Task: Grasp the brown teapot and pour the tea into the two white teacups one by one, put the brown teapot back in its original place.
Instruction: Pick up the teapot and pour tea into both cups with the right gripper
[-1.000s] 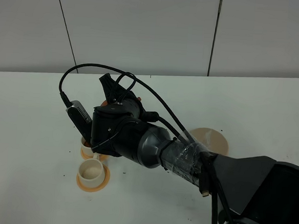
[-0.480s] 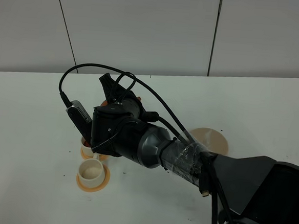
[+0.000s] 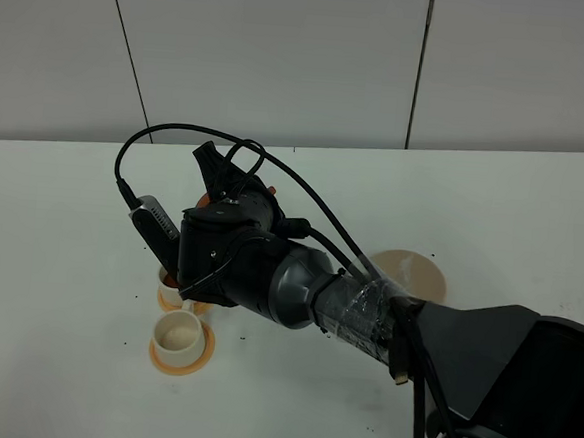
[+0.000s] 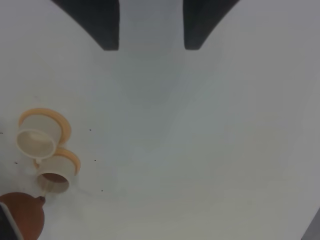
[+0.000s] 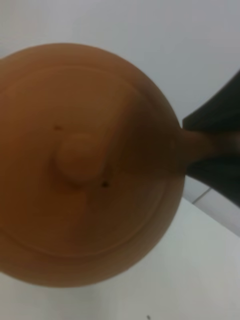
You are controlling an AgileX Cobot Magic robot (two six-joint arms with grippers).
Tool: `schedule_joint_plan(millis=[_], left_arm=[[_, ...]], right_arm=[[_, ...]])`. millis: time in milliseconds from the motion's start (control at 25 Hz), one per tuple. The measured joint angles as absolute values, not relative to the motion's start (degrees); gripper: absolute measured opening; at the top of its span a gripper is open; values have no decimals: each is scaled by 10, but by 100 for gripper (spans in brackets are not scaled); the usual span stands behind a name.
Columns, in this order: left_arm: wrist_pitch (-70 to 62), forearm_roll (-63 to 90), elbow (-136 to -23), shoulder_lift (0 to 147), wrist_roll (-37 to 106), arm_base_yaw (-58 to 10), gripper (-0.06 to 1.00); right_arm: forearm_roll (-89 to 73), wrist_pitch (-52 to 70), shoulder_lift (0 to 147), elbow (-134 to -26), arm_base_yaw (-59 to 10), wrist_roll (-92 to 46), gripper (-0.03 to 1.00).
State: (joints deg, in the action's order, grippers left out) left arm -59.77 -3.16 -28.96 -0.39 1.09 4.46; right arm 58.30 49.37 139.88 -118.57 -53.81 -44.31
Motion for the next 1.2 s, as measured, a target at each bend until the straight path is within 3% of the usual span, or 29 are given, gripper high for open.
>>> schedule_joint_plan(millis=[1200], left_arm=[[-598,-32,-290,-4,11,45,37]], right_arm=[[594,491,1399,-1186,-538,-452,9]])
